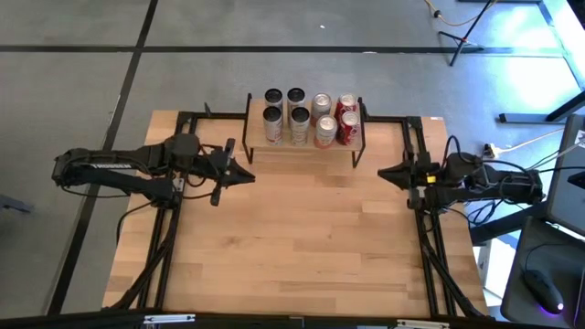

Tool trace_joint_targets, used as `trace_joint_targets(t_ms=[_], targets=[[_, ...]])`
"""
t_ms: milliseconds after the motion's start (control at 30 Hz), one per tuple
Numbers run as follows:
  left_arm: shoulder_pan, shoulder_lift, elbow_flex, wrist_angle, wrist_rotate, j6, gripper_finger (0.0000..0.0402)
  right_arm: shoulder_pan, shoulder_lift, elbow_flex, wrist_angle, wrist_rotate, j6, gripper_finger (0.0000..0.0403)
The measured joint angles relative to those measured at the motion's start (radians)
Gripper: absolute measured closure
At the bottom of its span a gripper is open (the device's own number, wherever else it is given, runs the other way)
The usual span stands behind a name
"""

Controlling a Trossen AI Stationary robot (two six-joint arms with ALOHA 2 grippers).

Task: Place canned beverage on shelf
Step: Return to Home Position

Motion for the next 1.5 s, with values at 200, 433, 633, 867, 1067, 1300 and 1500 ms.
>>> trace_joint_targets(t_ms=[200, 433, 633, 867, 1067, 1300, 1500], targets=[[0.000, -0.012, -0.031, 0.020, 0.035, 0.039, 0.0378, 0.000, -0.093, -0.139, 0.125, 0.030, -0.028, 0.0386], [0.004, -0.111, -0.251, 0.255, 0.038, 0.032, 0.0378, 0.000, -0.223, -0.258, 0.198, 0.049, -0.045, 0.0386], [0.004, -0.264, -0.422, 0.364, 0.013, -0.016, 0.0378, 0.000, -0.291, -0.310, 0.199, 0.041, -0.047, 0.0386], [0.004, -0.428, -0.569, 0.371, -0.050, -0.043, 0.0378, 0.000, -0.301, -0.363, 0.265, 0.049, -0.042, 0.0386], [0.004, -0.588, -0.689, 0.370, -0.145, -0.071, 0.0378, 0.000, -0.301, -0.389, 0.310, 0.051, -0.025, 0.0386], [0.004, -0.724, -0.730, 0.281, -0.149, -0.078, 0.0378, 0.000, -0.301, -0.435, 0.326, 0.089, 0.006, 0.0386], [0.004, -0.797, -0.730, 0.214, -0.130, -0.042, 0.0378, 0.000, -0.301, -0.481, 0.351, 0.116, 0.013, 0.0386]])
